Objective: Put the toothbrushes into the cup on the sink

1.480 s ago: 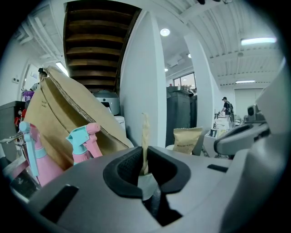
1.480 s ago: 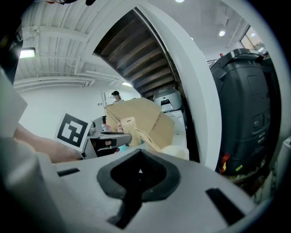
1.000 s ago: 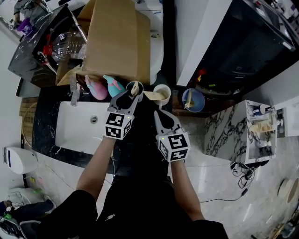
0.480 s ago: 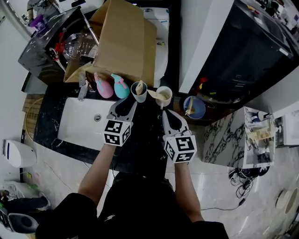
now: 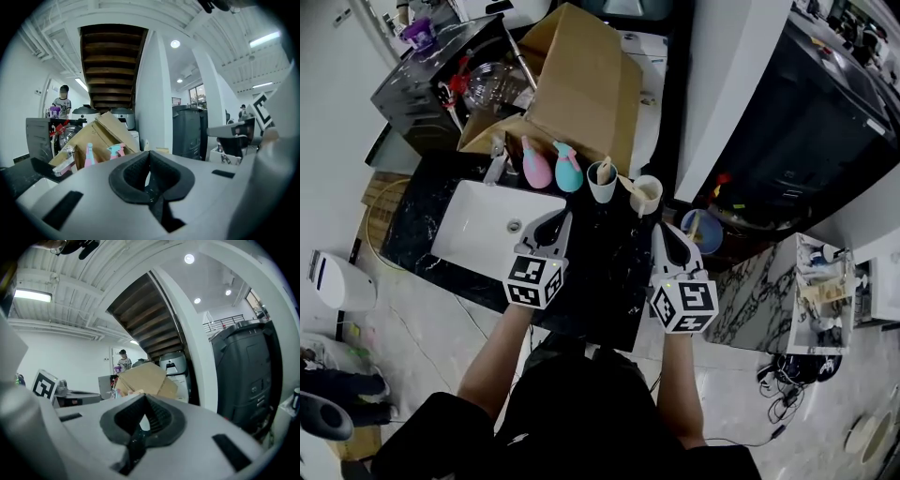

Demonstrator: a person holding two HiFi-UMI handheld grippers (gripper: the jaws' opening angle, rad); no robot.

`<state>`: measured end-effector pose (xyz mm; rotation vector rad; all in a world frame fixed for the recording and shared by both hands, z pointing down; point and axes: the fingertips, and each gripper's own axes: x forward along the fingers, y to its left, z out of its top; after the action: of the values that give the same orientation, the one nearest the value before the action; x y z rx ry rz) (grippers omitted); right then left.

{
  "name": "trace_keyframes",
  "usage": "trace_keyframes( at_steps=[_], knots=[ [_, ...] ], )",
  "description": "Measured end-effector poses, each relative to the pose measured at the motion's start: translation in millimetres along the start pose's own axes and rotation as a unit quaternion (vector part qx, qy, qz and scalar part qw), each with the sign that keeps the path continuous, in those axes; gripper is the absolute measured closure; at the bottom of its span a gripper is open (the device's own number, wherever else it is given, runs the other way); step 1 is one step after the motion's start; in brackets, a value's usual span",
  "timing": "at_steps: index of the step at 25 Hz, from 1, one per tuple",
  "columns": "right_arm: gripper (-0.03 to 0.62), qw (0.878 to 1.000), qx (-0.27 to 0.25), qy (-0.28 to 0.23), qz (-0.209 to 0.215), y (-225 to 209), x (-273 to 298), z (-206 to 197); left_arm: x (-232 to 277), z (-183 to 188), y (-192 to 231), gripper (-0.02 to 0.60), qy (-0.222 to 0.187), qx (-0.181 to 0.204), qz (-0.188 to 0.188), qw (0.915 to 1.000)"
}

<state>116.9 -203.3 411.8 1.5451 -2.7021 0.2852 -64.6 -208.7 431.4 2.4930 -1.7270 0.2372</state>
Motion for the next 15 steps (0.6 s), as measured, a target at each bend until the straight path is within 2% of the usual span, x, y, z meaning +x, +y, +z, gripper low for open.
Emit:
trace_keyframes(
  at_steps=[4,11,15],
  knots=[
    [0.592,1.000,0.006,-0.011,-0.003,11,-13,9,-24,10,-11,0.578,-0.011,-0.003,-0.025,0.9996],
    [0.592,1.000,-0.001,-0.023,-0.015,35,-27,24,-50,33,-14,0.578,-0.044,0.012,-0.042,0.9981],
    [0.592,0.999,-0.001,-0.035,-0.039,50,-36,33,-65,41,-9,0.580,-0.049,0.014,-0.068,0.9964]
  ],
)
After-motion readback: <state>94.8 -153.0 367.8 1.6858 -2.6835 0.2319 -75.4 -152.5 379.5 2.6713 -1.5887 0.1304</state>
